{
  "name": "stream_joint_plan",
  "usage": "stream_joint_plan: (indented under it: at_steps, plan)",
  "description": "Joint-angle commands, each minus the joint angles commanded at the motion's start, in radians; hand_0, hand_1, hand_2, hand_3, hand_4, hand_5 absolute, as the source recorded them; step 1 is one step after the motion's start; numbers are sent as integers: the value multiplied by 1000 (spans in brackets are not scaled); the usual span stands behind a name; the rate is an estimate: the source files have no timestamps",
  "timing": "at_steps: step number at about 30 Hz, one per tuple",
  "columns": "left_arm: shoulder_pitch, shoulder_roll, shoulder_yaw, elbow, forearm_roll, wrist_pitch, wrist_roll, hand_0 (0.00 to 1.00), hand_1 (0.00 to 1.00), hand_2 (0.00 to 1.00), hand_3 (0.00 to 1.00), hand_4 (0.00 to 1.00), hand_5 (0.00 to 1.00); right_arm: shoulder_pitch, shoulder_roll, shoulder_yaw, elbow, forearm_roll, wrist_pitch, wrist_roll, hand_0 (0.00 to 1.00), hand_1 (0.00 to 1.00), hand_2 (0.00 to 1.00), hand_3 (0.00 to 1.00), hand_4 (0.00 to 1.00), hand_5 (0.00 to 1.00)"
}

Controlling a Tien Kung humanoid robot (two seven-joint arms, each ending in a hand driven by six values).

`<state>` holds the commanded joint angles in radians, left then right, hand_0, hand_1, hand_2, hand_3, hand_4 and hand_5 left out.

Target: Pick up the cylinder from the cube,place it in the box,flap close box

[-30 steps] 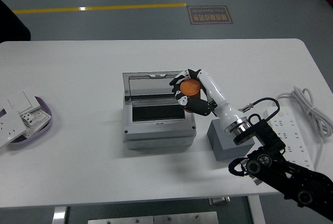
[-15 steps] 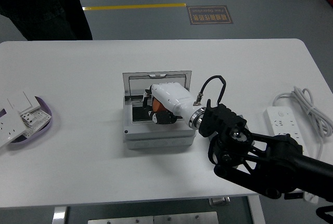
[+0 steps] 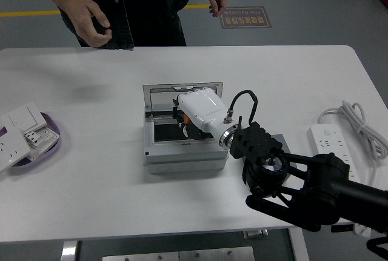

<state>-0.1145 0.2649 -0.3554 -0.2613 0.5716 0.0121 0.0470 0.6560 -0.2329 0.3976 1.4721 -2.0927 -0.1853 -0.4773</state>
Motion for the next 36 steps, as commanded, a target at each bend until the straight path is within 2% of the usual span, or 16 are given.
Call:
stream_joint_plan:
  at_steps: [3,4,15,16,21,22,27,28,31,33,36]
  plan:
    - [-1,0,-1,0,2,0,0,598,622,617,637,692,233,4,2,-11,-2,15,-11,13,640,583,596,626,477,2]
    - [-1,0,-1,-1,3,0,0,598,622,617,638,691,234,5,3,-14,-3,20,-14,17,645,607,623,662,425,168]
    - [-3,0,-2,-2,5,-1,1,598,622,617,638,691,234,11,8,-31,-21,68,0,34,662,609,624,667,449,210]
    - [-3,0,-1,-2,5,0,1,599,622,617,638,691,235,10,8,-31,-21,73,1,36,713,616,624,665,677,362]
    - [-3,-1,0,-2,6,0,1,599,622,617,638,691,235,6,6,-25,-26,113,-4,48,713,616,624,665,677,362]
    - [-3,-1,0,-2,6,0,1,598,622,617,638,691,236,5,5,-22,-26,123,-6,51,754,649,649,684,764,377]
    - [-4,-2,0,-3,7,0,1,598,622,617,638,691,236,-2,2,-9,-29,176,-20,71,754,649,649,684,764,377]
    - [-4,-2,0,-3,8,0,1,599,622,617,638,690,236,-4,1,-6,-28,190,-25,76,775,657,658,719,834,404]
    - [-3,-2,-2,-3,9,0,2,599,622,617,638,690,236,-16,-9,8,-13,245,-47,102,775,657,658,719,834,404]
    - [-3,-3,-5,-4,13,0,2,599,622,617,638,690,236,-29,-28,29,17,290,-64,129,775,657,658,719,834,404]
    - [-2,-4,-11,-6,18,0,3,598,622,617,637,689,237,-48,-76,79,83,368,-83,161,783,662,664,736,864,423]
